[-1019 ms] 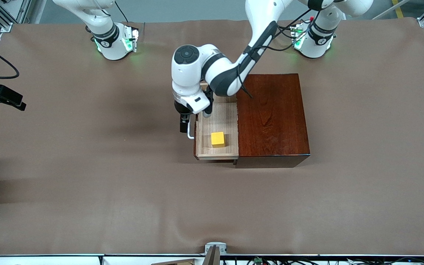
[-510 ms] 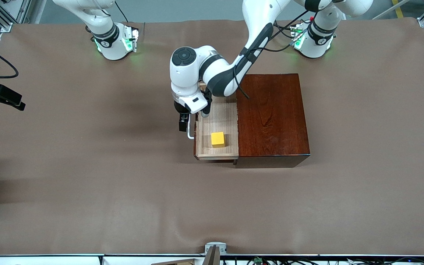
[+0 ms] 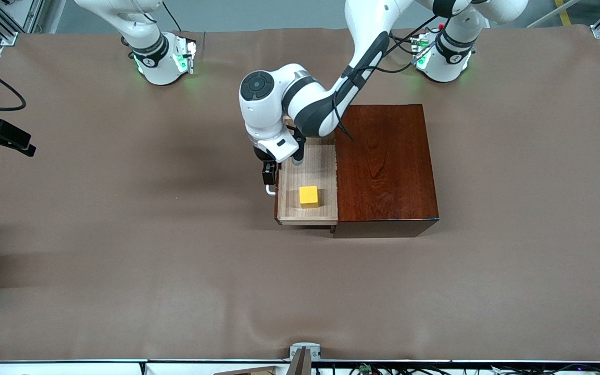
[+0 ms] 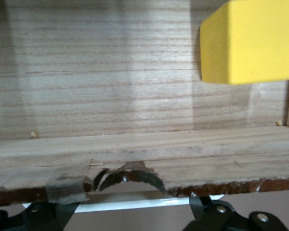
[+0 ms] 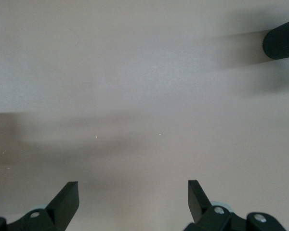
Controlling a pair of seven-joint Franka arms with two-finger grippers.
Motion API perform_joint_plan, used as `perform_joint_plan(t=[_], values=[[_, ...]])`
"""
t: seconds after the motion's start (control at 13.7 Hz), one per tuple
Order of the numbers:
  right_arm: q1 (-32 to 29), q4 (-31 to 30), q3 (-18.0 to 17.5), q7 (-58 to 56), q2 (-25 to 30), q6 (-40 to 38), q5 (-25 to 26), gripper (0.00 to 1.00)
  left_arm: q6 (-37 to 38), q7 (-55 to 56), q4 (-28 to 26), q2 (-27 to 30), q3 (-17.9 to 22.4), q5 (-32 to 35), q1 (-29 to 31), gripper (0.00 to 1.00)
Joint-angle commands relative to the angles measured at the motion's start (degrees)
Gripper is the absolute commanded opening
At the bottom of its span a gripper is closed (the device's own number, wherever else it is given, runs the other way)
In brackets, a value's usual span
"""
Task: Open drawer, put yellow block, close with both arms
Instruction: 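Lower the left gripper to the drawer front edge, then push the drawer shut into the cabinet with the left gripper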
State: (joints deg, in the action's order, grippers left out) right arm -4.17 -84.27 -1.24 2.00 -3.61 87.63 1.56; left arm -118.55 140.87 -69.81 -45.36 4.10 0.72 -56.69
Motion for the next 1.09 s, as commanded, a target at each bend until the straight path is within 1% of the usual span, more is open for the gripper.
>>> perform_joint_plan(t=[0.0, 0.22, 0.66, 0.8, 1.02], values=[[-1.46, 0.07, -1.05, 0.73, 0.62, -0.18, 0.11, 1.00, 7.53, -0.77, 0.12, 1.76, 2.22, 0.51, 0.27, 1.00], [-1.46, 0.07, -1.05, 0.73, 0.62, -0.18, 0.11, 1.00, 10.61, -1.82, 0.12, 2.73, 4.95, 0.52, 0.26, 1.00], [-1.46, 0.07, -1.05, 0.73, 0.62, -0.10, 0.11, 1.00, 16.67, -1.92, 0.03, 2.91, 5.13, 4.29, 0.70, 1.00], [-1.37, 0.07, -1.05, 0.73, 0.62, -0.10, 0.11, 1.00, 18.17, -1.92, -0.06, 2.82, 6.61, 4.47, 0.62, 1.00], [-1.37, 0.07, -1.05, 0.73, 0.62, -0.10, 0.11, 1.00, 20.19, -1.92, -0.15, 2.82, 7.15, 5.69, 0.70, 1.00]])
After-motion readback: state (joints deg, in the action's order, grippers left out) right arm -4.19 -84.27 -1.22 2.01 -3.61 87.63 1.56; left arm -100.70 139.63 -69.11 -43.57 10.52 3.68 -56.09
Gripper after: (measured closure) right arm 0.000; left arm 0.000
